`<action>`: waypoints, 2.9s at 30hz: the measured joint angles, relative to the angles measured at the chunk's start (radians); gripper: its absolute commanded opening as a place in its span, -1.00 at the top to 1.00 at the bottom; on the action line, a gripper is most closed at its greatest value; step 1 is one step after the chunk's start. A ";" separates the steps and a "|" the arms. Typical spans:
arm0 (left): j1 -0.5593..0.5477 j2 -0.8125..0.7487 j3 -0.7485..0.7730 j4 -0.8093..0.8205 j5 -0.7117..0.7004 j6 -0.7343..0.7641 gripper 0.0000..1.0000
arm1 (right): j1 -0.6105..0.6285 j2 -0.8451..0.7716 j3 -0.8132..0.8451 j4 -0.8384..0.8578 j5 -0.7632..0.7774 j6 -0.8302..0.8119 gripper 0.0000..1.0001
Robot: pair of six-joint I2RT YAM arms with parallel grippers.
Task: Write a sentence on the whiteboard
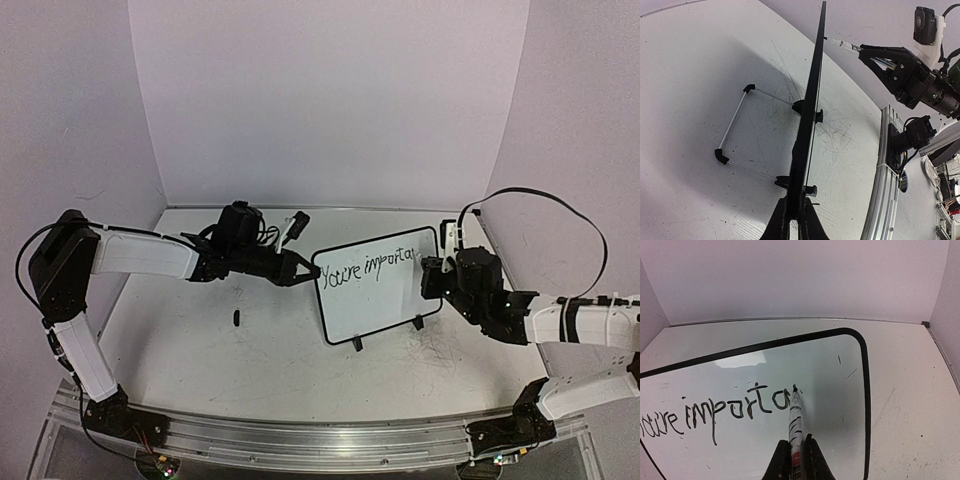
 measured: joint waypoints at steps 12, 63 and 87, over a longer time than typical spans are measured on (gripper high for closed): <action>0.000 0.000 0.000 0.000 0.000 0.000 1.00 | 0.000 -0.018 -0.018 -0.034 -0.019 0.031 1.00; -0.001 0.000 0.000 0.000 0.000 -0.001 1.00 | 0.000 -0.011 -0.009 -0.054 0.031 0.063 1.00; -0.001 -0.001 0.000 -0.001 0.000 0.003 1.00 | -0.029 -0.039 0.036 -0.021 0.033 -0.007 1.00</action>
